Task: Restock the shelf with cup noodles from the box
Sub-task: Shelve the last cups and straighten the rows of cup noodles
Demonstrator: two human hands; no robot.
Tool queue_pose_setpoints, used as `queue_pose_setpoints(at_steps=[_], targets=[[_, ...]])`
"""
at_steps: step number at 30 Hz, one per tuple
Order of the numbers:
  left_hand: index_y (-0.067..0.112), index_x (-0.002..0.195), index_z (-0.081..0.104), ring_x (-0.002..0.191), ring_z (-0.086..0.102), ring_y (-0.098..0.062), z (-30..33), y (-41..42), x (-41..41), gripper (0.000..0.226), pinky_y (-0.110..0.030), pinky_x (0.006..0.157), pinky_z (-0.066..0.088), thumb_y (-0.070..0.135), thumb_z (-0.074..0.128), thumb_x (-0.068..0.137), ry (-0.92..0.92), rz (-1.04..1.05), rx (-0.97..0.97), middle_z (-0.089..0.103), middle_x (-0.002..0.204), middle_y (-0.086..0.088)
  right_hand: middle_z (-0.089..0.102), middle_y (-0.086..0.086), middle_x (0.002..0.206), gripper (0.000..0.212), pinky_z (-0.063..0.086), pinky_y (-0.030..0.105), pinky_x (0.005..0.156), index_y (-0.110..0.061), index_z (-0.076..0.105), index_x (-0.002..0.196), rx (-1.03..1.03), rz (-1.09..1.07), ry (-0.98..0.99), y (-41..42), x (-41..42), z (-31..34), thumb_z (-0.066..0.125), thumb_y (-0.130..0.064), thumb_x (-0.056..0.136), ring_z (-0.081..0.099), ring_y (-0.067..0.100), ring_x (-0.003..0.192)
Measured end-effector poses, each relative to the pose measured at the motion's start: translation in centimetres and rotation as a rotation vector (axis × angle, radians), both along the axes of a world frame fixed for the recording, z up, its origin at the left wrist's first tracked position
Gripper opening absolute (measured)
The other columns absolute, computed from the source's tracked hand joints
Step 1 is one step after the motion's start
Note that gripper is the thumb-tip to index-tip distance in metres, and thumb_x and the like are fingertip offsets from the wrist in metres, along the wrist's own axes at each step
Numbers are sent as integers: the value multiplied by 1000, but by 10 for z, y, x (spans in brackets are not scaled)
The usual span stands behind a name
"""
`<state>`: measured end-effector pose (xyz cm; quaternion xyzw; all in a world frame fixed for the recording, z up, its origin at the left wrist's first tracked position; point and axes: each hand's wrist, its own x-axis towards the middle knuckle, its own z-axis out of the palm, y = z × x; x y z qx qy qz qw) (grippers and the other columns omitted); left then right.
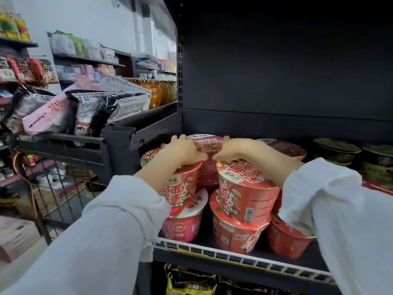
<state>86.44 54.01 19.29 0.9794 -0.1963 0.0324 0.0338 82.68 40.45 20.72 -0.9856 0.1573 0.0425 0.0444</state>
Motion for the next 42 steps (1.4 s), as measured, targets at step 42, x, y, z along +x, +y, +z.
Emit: queue_pose_setpoints(at_steps=[42], targets=[[5,145,20,131,37,-31,-12,-14,40,101,-41,106,37,56,69,73,104,81,-277,32,143,-15,43,-2,139,63,43,39,97,-38,38,139,-216,563,-217,-36,58,-16,61,-53,82,39,21,127]])
